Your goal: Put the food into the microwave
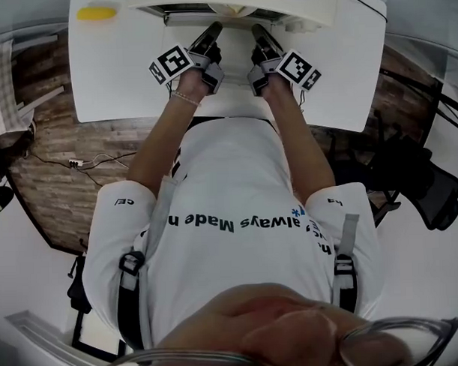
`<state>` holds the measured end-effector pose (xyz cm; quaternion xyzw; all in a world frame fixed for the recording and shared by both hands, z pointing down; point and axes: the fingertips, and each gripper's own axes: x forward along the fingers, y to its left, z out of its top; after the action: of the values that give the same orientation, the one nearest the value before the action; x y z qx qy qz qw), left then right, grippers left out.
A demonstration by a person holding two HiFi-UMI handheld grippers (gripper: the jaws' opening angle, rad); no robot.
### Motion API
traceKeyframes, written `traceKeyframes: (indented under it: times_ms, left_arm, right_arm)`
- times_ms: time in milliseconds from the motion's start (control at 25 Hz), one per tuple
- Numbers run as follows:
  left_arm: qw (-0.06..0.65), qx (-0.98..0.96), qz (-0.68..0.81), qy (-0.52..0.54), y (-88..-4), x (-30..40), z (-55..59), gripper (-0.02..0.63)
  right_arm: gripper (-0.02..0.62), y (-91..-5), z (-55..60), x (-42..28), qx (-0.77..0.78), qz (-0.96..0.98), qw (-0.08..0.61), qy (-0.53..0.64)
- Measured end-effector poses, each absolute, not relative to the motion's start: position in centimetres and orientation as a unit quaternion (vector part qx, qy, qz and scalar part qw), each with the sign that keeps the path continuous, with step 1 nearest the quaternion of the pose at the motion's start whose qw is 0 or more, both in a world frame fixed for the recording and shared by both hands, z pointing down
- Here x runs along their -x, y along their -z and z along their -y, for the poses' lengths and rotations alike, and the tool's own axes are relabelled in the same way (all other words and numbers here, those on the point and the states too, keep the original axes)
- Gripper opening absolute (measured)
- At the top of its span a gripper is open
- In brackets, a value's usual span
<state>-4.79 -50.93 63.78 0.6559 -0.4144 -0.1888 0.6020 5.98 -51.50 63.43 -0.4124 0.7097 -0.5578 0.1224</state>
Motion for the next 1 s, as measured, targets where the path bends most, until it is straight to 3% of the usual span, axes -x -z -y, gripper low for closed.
traceKeyframes:
  times_ms: [600, 1000]
  left_arm:
    - [0.36, -0.832, 0.415, 0.077, -51.2, 4.8, 48.0, 0.031]
    - [0.244, -0.871, 0.423, 0.057, -42.7, 4.4, 45.2, 0.031]
  right_arm:
    - [0.018, -51.0, 48.4, -8.3, 0.418, -0.856, 0.009, 0.304]
    - [0.018, -43.4, 45.4, -8.3, 0.427, -0.886, -0.038, 0.178]
